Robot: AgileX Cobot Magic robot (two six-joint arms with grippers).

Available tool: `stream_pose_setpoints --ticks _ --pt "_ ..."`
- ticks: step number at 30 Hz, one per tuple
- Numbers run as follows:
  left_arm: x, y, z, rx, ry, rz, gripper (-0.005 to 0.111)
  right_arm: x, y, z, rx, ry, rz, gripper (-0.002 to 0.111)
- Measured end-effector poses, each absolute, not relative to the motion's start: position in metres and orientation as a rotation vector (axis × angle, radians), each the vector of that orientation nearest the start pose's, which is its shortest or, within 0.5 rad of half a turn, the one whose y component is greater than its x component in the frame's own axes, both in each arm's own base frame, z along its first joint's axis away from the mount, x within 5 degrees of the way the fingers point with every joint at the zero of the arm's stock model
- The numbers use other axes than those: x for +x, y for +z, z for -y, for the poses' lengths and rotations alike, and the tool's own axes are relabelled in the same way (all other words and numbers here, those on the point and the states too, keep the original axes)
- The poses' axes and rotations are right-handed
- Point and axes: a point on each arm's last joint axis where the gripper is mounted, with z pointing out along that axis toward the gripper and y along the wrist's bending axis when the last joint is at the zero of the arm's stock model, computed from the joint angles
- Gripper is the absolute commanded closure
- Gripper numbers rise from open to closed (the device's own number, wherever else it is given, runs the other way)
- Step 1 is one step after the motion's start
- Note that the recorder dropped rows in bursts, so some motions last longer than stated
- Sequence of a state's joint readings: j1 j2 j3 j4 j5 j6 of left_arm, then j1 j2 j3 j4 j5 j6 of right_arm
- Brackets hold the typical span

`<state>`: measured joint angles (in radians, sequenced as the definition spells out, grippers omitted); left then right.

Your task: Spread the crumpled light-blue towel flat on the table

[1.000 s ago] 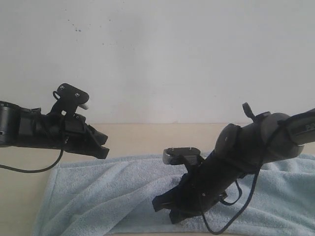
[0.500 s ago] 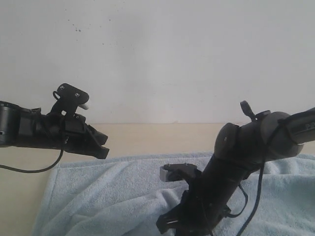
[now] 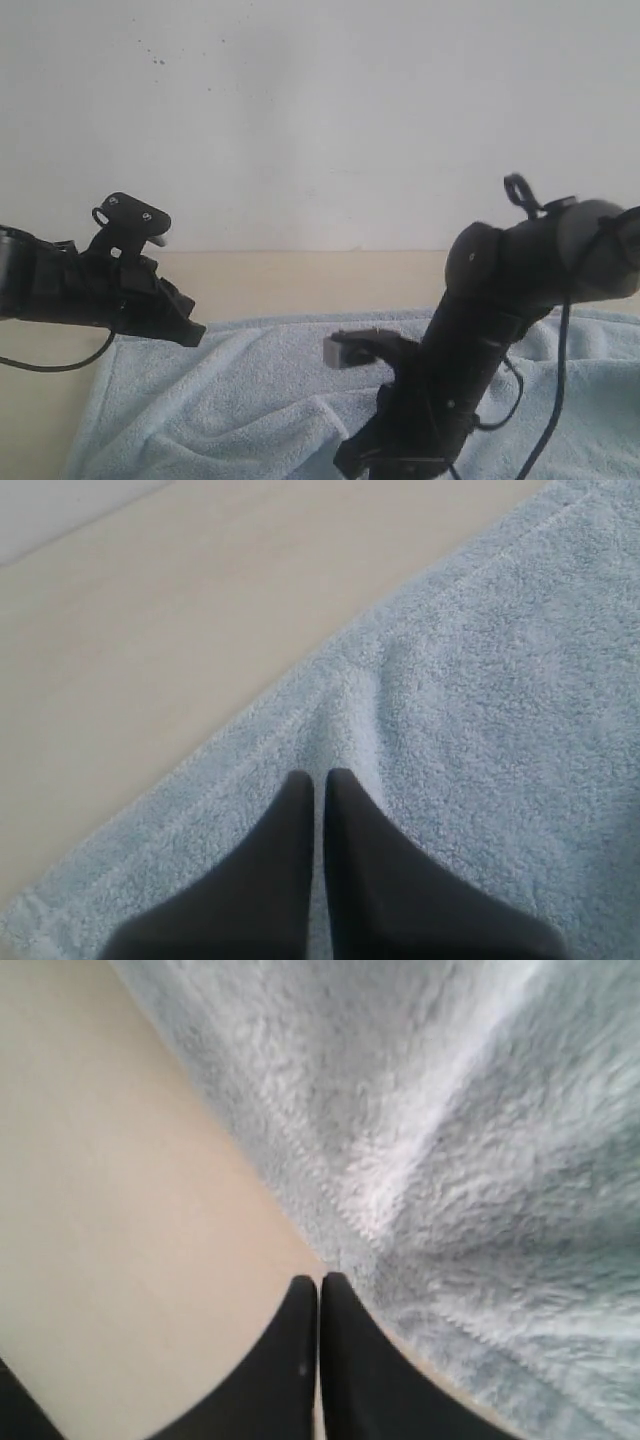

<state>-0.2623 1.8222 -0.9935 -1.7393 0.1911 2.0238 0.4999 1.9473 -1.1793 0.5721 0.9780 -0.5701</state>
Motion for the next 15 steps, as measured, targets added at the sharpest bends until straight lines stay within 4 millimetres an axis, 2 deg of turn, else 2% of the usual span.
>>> stream_pose_setpoints --ticks 2,4,7,8,11,15 --pt "0.352 0.181 0.112 0.702 -0.199 -2.155 0.103 0.289 0.170 -0.196 -1.130 0.621 -2.826 0.109" --pt "0.344 0.191 0.110 0.697 -0.197 -2.133 0.103 0.296 0.188 -0.180 -1.088 0.438 -2.777 0.109" --pt "0.328 0.208 0.106 0.654 -0.220 -2.108 0.103 0.311 0.207 -0.138 -0.892 0.110 -2.798 0.109" --pt "0.322 0.213 0.106 0.630 -0.249 -2.102 0.103 0.315 0.208 -0.120 -0.845 -0.015 -2.809 0.109" --pt "0.304 0.217 0.108 0.616 -0.363 -2.093 0.103 0.316 0.201 -0.080 -0.702 -0.170 -2.906 0.109" --pt "0.286 0.207 0.113 0.658 -0.507 -2.102 0.103 0.302 0.179 -0.051 -0.588 -0.210 -3.027 0.109"
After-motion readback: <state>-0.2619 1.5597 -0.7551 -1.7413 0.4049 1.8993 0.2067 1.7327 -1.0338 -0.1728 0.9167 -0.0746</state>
